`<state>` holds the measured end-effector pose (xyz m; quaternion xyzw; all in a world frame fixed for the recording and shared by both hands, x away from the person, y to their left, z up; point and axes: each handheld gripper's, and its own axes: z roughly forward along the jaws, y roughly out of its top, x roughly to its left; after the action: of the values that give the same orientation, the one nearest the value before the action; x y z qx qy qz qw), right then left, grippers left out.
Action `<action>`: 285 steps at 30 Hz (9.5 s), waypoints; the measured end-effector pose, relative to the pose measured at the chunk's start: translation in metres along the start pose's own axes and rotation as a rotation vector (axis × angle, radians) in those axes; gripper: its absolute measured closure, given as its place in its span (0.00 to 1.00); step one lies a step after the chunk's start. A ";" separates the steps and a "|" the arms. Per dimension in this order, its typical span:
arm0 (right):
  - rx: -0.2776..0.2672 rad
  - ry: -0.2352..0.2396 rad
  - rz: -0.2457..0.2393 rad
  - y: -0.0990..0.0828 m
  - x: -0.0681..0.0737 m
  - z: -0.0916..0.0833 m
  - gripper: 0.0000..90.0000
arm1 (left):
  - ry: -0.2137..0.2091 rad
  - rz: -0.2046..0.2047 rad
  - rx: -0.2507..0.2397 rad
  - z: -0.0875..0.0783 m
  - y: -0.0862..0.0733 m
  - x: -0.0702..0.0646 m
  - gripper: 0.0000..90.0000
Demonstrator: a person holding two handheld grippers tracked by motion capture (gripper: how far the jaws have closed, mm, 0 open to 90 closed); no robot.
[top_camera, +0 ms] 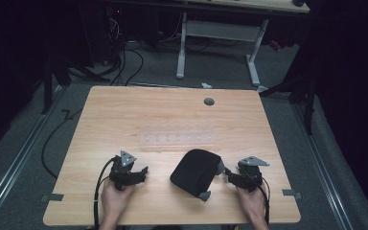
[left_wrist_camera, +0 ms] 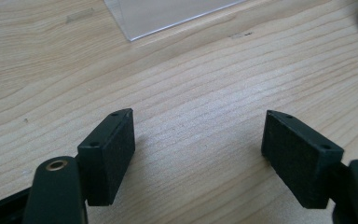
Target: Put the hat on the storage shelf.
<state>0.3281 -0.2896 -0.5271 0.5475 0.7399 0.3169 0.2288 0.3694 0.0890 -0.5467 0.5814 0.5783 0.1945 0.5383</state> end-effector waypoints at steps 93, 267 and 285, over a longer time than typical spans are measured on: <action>-0.078 0.497 -0.025 0.026 0.034 0.009 0.93 | -0.009 0.008 0.005 -0.001 -0.001 -0.001 0.29; -0.008 0.020 -0.053 0.007 0.001 0.013 0.39 | -0.363 -0.034 -0.011 -0.069 0.057 -0.058 0.95; -0.009 0.017 -0.053 0.007 0.000 0.013 0.37 | -0.337 -0.060 -0.096 -0.064 0.092 -0.047 0.95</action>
<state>0.3421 -0.2853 -0.5311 0.5239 0.7547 0.3187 0.2333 0.3462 0.0964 -0.4278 0.5617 0.4871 0.1056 0.6604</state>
